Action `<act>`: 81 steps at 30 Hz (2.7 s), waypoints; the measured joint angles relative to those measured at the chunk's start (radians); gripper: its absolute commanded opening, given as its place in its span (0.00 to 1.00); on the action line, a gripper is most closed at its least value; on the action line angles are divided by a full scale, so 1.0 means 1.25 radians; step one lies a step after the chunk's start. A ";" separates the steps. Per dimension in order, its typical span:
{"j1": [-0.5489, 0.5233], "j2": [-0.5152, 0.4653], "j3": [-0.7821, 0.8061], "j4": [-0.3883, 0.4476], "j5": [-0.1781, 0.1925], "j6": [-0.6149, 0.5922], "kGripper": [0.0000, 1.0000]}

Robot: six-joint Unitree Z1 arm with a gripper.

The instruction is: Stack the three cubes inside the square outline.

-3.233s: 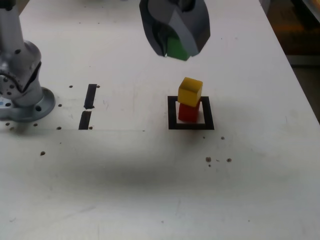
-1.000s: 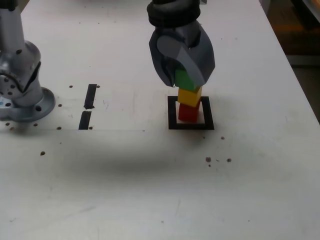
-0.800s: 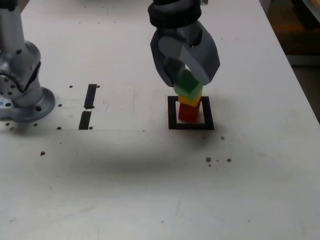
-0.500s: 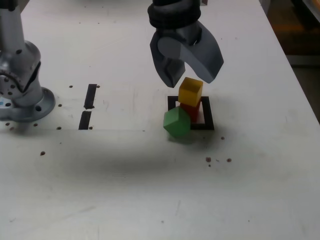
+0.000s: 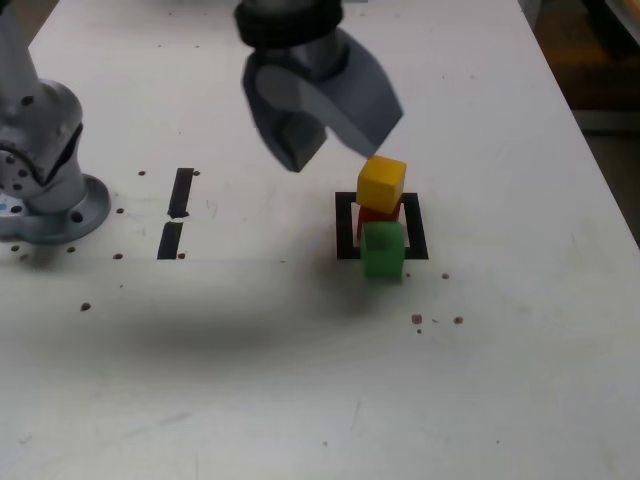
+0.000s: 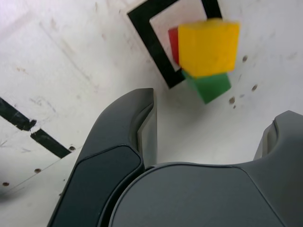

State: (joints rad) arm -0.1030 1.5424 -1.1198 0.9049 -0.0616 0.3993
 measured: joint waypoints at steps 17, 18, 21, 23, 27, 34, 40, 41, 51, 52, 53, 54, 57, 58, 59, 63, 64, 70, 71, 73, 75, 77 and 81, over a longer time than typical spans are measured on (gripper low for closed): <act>-0.075 0.013 0.035 -0.045 -0.085 -0.110 0.95; -0.076 0.022 0.031 -0.041 -0.085 -0.135 0.95; -0.078 0.060 0.015 -0.026 -0.085 -0.192 0.94; -0.078 0.086 0.007 -0.013 -0.084 -0.229 0.93; -0.078 0.132 -0.043 0.031 -0.067 -0.274 0.93; -0.087 0.193 -0.147 0.097 -0.018 -0.320 0.92; -0.093 0.222 -0.161 0.103 -0.016 -0.333 0.91; -0.093 0.226 -0.161 0.103 -0.017 -0.334 0.91; -0.093 0.270 -0.155 0.087 -0.034 -0.344 0.89; -0.093 0.273 -0.155 0.086 -0.034 -0.344 0.89; -0.093 0.275 -0.158 0.084 -0.034 -0.344 0.89; -0.093 0.278 -0.160 0.082 -0.034 -0.344 0.89; -0.093 0.298 -0.165 0.079 -0.034 -0.344 0.89; -0.093 0.304 -0.166 0.079 -0.034 -0.344 0.89; -0.093 0.308 -0.169 0.078 -0.034 -0.344 0.89; -0.093 0.325 -0.179 0.074 -0.035 -0.344 0.89; -0.093 0.330 -0.180 0.073 -0.036 -0.344 0.89; -0.093 0.359 -0.193 0.067 -0.037 -0.344 0.88; -0.093 0.364 -0.194 0.067 -0.038 -0.345 0.88; -0.093 0.371 -0.194 0.065 -0.038 -0.347 0.87; -0.093 0.377 -0.194 0.062 -0.038 -0.349 0.87; -0.093 0.381 -0.194 0.060 -0.037 -0.351 0.86; -0.093 0.384 -0.194 0.058 -0.033 -0.357 0.85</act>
State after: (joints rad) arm -0.2188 2.0229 -1.3626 0.9770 -0.1029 -0.0464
